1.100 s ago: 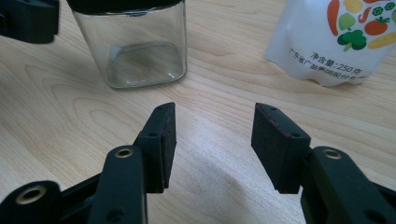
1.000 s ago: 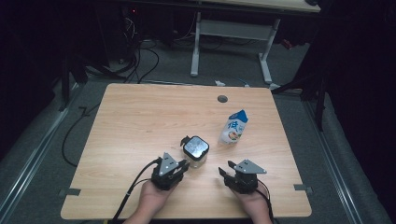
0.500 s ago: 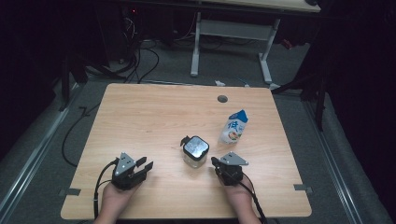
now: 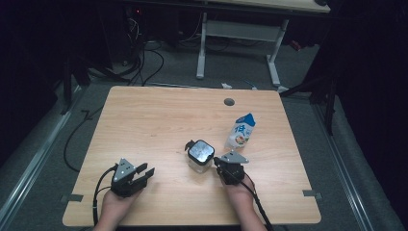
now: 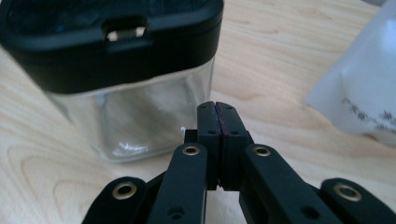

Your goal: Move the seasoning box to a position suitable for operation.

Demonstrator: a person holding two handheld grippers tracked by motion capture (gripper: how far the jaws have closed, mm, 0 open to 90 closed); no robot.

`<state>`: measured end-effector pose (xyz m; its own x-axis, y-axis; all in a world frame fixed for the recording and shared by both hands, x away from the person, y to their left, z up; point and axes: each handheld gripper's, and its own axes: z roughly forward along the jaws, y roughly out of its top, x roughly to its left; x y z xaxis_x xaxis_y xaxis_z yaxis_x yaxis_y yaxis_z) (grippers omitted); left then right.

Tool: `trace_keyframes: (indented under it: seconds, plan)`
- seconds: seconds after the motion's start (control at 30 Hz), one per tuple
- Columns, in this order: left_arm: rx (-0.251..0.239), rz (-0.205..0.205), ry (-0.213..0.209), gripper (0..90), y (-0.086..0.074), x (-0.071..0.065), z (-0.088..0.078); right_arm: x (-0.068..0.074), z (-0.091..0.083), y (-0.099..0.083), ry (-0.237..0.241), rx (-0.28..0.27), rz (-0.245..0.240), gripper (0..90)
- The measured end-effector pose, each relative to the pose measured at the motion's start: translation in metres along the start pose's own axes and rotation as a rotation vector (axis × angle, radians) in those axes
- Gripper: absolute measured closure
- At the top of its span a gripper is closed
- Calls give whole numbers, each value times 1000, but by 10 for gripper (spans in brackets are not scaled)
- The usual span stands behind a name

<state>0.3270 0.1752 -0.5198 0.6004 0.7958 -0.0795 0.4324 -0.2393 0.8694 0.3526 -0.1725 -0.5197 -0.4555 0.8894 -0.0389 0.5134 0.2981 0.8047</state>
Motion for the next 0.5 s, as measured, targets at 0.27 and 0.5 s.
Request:
trace_keyframes:
  seconds: [0.27,0.5]
  plan:
    - [-13,-21,-15,701,0,-4,5,4,16,16,25,-4,-12,889]
    - [-8,-12,-41,853,15,-16,34,-2,-12,0,31,-42,-15,881]
